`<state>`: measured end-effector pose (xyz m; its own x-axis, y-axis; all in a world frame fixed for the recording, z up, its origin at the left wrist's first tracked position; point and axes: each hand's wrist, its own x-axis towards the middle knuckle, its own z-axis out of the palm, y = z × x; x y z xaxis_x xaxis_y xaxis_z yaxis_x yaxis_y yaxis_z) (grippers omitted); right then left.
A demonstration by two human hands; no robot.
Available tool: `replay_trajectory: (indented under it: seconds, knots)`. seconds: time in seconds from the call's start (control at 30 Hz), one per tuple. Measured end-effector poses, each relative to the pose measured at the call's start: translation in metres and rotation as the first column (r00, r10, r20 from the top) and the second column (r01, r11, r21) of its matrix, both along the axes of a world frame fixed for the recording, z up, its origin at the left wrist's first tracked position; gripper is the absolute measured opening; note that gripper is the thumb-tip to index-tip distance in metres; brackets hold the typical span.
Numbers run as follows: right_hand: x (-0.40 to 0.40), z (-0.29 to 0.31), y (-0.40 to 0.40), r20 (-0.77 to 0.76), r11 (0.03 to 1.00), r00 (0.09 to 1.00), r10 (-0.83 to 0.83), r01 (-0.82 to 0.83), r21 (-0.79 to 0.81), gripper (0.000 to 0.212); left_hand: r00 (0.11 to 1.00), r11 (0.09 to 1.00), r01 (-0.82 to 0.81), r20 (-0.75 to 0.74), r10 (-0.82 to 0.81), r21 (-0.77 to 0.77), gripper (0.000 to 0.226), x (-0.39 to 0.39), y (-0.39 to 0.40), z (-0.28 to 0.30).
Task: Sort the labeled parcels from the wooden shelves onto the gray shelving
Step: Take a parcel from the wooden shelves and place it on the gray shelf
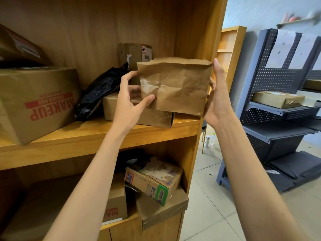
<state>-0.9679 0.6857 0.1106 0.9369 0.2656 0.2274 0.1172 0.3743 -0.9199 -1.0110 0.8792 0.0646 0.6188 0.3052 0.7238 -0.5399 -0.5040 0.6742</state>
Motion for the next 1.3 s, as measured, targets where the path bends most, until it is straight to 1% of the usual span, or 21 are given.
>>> replay_trajectory:
  seconds: [0.17,0.3,0.33,0.4,0.47,0.53,0.6,0.67,0.73,0.77,0.87,0.93,0.97,1.03,1.07,1.1,1.13,1.2,1.23,1.27,1.3]
  knots:
    - [-0.003,-0.001,0.0,-0.018,0.999,0.999,0.038,-0.039,-0.035,0.051,0.999,0.999,-0.032,-0.03,0.033,0.025,0.069,-0.008,0.006,-0.006]
    - [-0.001,-0.007,0.003,0.06,0.996,0.994,0.087,-0.086,-0.021,0.068,0.995,0.995,-0.097,-0.015,0.097,0.008,0.072,-0.011,0.01,-0.009]
    - [-0.002,-0.008,0.005,0.089,0.996,0.992,0.088,-0.088,-0.012,0.076,0.991,0.991,-0.132,0.0,0.132,0.004,0.076,-0.012,0.009,-0.01]
    - [-0.002,-0.012,0.01,0.129,0.996,0.988,0.082,-0.084,0.01,0.105,0.975,0.976,-0.218,0.053,0.217,0.021,0.091,-0.014,0.008,-0.011]
    - [-0.003,-0.015,0.017,0.166,0.998,0.984,0.064,-0.064,-0.003,0.121,0.947,0.942,-0.307,0.144,0.287,0.138,0.107,-0.015,0.006,-0.011]
    - [-0.003,-0.019,0.022,0.198,0.999,0.98,0.036,-0.032,-0.024,0.126,0.906,0.839,-0.416,0.234,0.352,0.35,0.117,-0.013,0.007,-0.01]
    - [-0.004,-0.021,0.026,0.195,0.999,0.98,0.032,-0.032,-0.004,0.129,0.871,0.688,-0.489,0.263,0.414,0.536,0.125,-0.01,0.007,-0.01]
    - [-0.006,-0.021,0.027,0.181,0.998,0.983,0.043,-0.053,0.047,0.13,0.822,0.535,-0.554,0.317,0.473,0.638,0.126,-0.009,0.007,-0.011]
    - [-0.008,-0.019,0.028,0.191,0.996,0.98,0.055,-0.067,0.055,0.129,0.736,0.385,-0.655,0.435,0.519,0.649,0.118,-0.009,0.007,-0.011]
    - [-0.01,-0.017,0.029,0.202,0.997,0.978,0.055,-0.064,0.037,0.129,0.705,0.34,-0.692,0.494,0.51,0.637,0.114,-0.009,0.007,-0.01]
    - [-0.017,-0.013,0.033,0.244,0.998,0.969,0.045,-0.035,-0.044,0.129,0.663,0.308,-0.746,0.613,0.43,0.591,0.107,-0.005,0.006,-0.007]
    - [-0.02,-0.01,0.035,0.282,0.996,0.959,0.037,-0.013,-0.086,0.127,0.647,0.317,-0.762,0.647,0.403,0.565,0.104,-0.003,0.003,-0.004]
    - [-0.021,-0.008,0.035,0.3,0.995,0.953,0.03,-0.001,-0.095,0.126,0.644,0.344,-0.765,0.654,0.396,0.544,0.1,-0.002,0.002,-0.003]
    - [-0.023,-0.006,0.033,0.322,0.997,0.946,0.024,-0.001,-0.072,0.125,0.635,0.445,-0.765,0.661,0.399,0.466,0.088,-0.002,0.0,-0.004]
    - [-0.023,-0.006,0.032,0.323,0.999,0.946,0.026,-0.016,-0.034,0.124,0.634,0.516,-0.754,0.655,0.41,0.407,0.088,-0.002,0.0,-0.006]
    - [-0.023,-0.005,0.031,0.317,0.999,0.948,0.028,-0.034,0.014,0.123,0.648,0.603,-0.723,0.633,0.424,0.337,0.094,-0.004,-0.002,-0.007]
    - [-0.023,-0.005,0.03,0.302,0.997,0.953,0.026,-0.047,0.062,0.121,0.681,0.703,-0.666,0.588,0.437,0.248,0.103,-0.005,-0.003,-0.008]
    - [-0.02,-0.008,0.03,0.253,0.994,0.967,0.018,-0.044,0.098,0.118,0.788,0.884,-0.467,0.449,0.421,-0.01,0.117,-0.01,-0.008,-0.008]
    - [-0.018,-0.011,0.031,0.229,0.996,0.973,0.02,-0.038,0.075,0.114,0.84,0.926,-0.341,0.39,0.377,-0.161,0.12,-0.012,-0.011,-0.005]
    - [-0.016,-0.016,0.033,0.203,0.998,0.979,0.03,-0.039,0.04,0.11,0.882,0.926,-0.214,0.346,0.319,-0.31,0.123,-0.015,-0.015,-0.002]
    - [-0.015,-0.02,0.035,0.174,0.999,0.984,0.046,-0.048,0.006,0.106,0.916,0.89,-0.099,0.31,0.256,-0.444,0.124,-0.017,-0.017,0.002]
